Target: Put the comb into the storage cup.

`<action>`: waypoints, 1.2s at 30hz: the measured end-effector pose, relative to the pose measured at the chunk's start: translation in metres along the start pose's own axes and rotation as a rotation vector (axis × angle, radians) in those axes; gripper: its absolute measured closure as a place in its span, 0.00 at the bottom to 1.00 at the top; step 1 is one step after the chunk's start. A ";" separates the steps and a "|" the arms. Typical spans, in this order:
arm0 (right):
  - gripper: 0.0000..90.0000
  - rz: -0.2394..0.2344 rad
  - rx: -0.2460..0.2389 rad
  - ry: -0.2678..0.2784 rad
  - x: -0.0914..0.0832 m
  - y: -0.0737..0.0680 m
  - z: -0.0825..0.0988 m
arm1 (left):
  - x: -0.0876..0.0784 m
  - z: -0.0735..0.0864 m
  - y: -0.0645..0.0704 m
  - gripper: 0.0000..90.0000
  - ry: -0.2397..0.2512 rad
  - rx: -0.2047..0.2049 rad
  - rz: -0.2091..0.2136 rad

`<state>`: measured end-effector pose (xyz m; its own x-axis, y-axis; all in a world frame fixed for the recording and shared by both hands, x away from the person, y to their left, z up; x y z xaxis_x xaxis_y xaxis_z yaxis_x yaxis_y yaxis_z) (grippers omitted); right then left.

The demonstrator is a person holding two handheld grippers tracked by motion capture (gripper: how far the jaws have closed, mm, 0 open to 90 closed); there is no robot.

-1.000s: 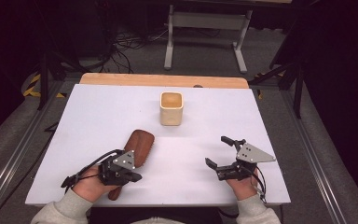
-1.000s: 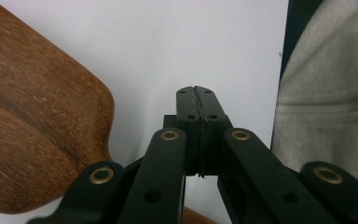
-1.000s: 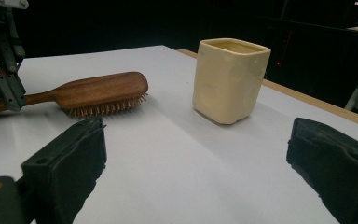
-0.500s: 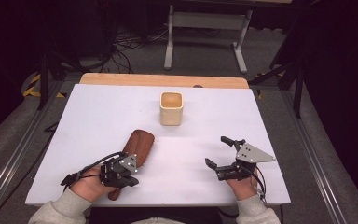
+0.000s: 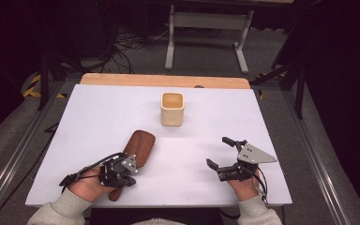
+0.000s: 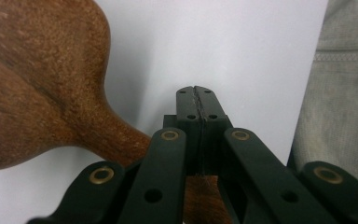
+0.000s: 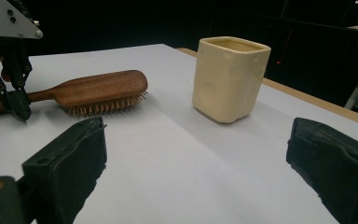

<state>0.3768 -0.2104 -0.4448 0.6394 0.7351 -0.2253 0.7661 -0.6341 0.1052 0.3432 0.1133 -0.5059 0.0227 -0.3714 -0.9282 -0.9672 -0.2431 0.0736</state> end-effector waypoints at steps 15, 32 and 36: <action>0.06 -0.002 0.008 0.000 0.001 0.000 0.000 | -0.007 0.016 -0.015 1.00 -0.012 -0.050 -0.038; 0.06 -0.004 0.007 -0.001 0.002 -0.001 0.001 | -0.014 0.033 -0.035 1.00 -0.007 -0.109 -0.096; 0.06 -0.005 0.007 -0.001 0.002 -0.001 0.001 | -0.016 0.036 -0.039 1.00 -0.005 -0.122 -0.111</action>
<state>0.3772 -0.2085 -0.4462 0.6356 0.7379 -0.2272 0.7687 -0.6321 0.0975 0.3710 0.1605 -0.5074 0.1260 -0.3318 -0.9349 -0.9209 -0.3896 0.0142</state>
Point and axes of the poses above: each handheld gripper's, and its own axes: x roughly forward along the jaws, z roughly out of its underside, y roughly to its right, the point moved 7 cm from there along x, roughly forward along the jaws, and after that the axes turned 1 degree about y, right-handed, at the moved point
